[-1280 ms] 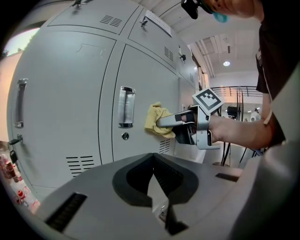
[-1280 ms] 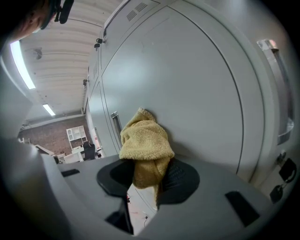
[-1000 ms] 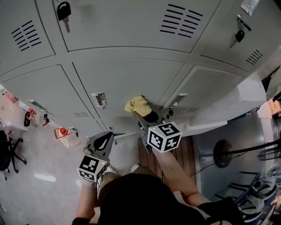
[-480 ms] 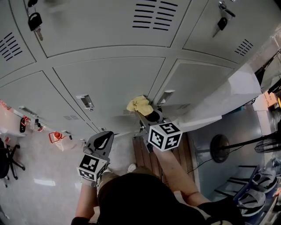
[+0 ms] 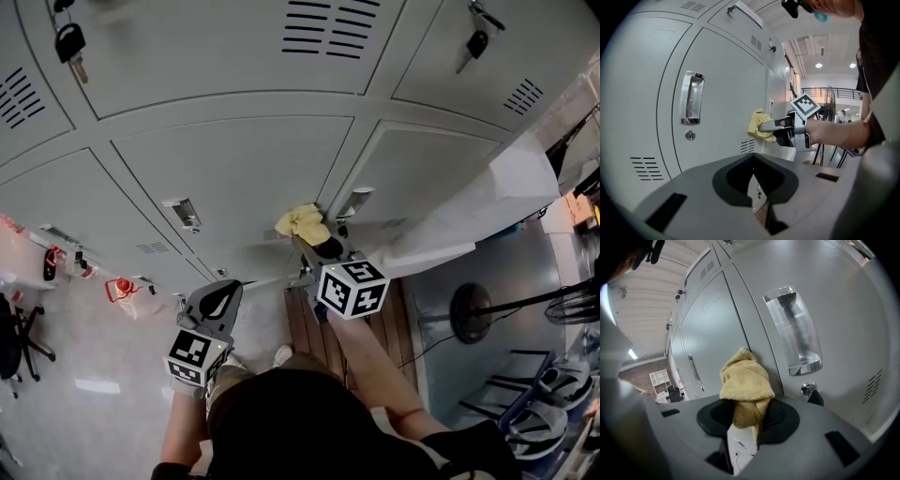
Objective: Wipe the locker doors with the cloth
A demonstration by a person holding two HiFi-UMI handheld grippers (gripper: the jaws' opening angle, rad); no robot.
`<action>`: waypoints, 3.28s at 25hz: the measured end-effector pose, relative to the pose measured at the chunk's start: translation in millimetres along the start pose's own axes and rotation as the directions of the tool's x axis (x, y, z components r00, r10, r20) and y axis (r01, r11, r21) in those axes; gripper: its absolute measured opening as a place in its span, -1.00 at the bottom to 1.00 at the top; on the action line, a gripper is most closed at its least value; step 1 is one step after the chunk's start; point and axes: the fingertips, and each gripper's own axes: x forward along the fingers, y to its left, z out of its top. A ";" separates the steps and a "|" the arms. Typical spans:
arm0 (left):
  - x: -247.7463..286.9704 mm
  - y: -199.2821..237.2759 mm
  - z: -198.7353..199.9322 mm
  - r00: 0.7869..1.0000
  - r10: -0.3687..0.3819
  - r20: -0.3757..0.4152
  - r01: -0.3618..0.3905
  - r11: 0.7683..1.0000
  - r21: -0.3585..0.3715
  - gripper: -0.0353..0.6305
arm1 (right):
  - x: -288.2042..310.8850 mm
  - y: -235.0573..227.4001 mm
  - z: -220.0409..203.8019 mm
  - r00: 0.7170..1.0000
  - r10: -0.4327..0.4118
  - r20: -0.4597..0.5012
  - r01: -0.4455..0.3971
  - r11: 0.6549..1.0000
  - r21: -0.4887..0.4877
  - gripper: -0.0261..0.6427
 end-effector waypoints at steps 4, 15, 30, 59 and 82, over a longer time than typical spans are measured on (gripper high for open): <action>-7.5 5.2 -2.2 1.000 0.009 0.000 -0.009 1.000 -0.002 -0.87 | 5.8 2.0 -11.0 1.000 -0.004 -0.022 0.004 1.000 0.008 -0.53; -34.8 26.5 -10.5 0.999 0.038 -0.005 -0.038 0.999 -0.010 -0.87 | 26.6 27.4 -28.3 0.998 0.009 -0.057 -0.009 1.000 0.003 -0.53; -78.5 61.1 -22.3 0.994 0.107 0.000 -0.107 0.994 -0.037 -0.87 | 65.4 90.0 -41.9 0.991 0.092 -0.102 -0.095 0.995 -0.027 -0.53; -137.3 106.8 -39.8 0.965 0.264 -0.017 -0.264 0.961 -0.080 -0.87 | 125.5 186.2 -68.3 0.943 0.273 -0.193 -0.288 0.956 -0.056 -0.53; -102.0 80.4 -36.6 0.971 0.238 -0.030 -0.239 0.968 -0.076 -0.87 | 107.8 124.5 -86.4 0.947 0.207 -0.245 -0.225 0.973 -0.048 -0.53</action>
